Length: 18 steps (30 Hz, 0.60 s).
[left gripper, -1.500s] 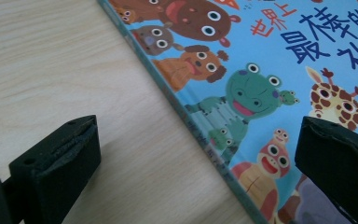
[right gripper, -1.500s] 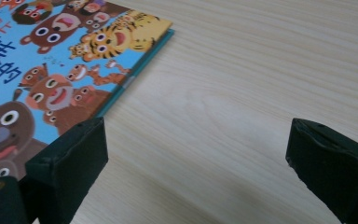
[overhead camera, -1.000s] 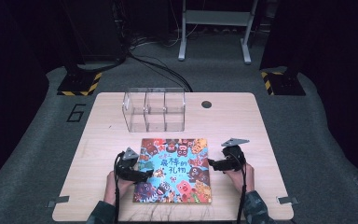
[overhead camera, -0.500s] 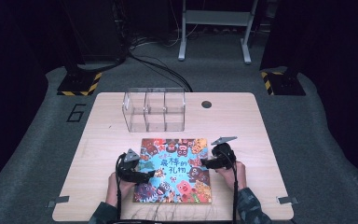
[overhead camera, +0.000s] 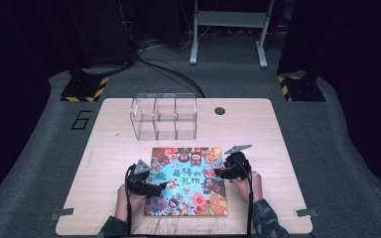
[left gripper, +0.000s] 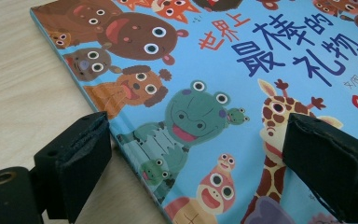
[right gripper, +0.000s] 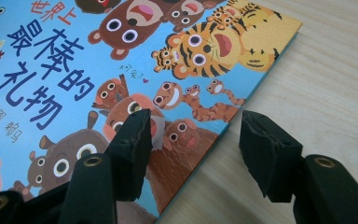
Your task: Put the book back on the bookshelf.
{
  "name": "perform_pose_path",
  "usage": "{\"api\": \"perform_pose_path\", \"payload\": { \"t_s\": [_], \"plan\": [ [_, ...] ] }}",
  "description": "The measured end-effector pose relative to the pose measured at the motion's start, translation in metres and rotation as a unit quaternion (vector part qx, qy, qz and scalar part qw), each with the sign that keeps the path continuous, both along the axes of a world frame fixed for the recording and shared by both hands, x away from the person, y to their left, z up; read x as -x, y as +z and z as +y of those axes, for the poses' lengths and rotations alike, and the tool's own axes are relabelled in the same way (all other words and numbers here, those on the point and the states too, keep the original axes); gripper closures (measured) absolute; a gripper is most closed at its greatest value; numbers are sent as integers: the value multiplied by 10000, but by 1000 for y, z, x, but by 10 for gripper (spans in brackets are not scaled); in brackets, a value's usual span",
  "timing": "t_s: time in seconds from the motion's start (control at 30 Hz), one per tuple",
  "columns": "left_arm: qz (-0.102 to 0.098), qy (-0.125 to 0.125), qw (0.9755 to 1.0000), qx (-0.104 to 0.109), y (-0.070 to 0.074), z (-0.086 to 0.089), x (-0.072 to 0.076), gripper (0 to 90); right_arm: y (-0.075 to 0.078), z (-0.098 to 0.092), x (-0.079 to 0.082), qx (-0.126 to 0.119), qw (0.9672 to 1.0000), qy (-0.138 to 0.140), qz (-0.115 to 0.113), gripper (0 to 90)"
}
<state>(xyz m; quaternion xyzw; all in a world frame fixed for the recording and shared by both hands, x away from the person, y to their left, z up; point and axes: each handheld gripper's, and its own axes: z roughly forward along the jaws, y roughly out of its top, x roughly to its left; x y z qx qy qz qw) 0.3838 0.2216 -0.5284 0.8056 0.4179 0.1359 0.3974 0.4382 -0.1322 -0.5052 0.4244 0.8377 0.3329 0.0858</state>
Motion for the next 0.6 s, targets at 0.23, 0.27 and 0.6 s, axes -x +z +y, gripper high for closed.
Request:
{"api": "perform_pose_path", "payload": {
  "t_s": [0.23,0.27,0.6],
  "plan": [
    [26,-100,9999,-111,1,-9,-1,81,1,-10,-1,20,9999,-87,72,442],
    [-15,-46,9999,-88,1,-12,0,81,1,-12,-2,24,9999,-73,85,442],
    [-239,199,9993,-184,6,-7,-1,63,-1,-24,-5,-144,9994,-101,284,440]
  ]
}}
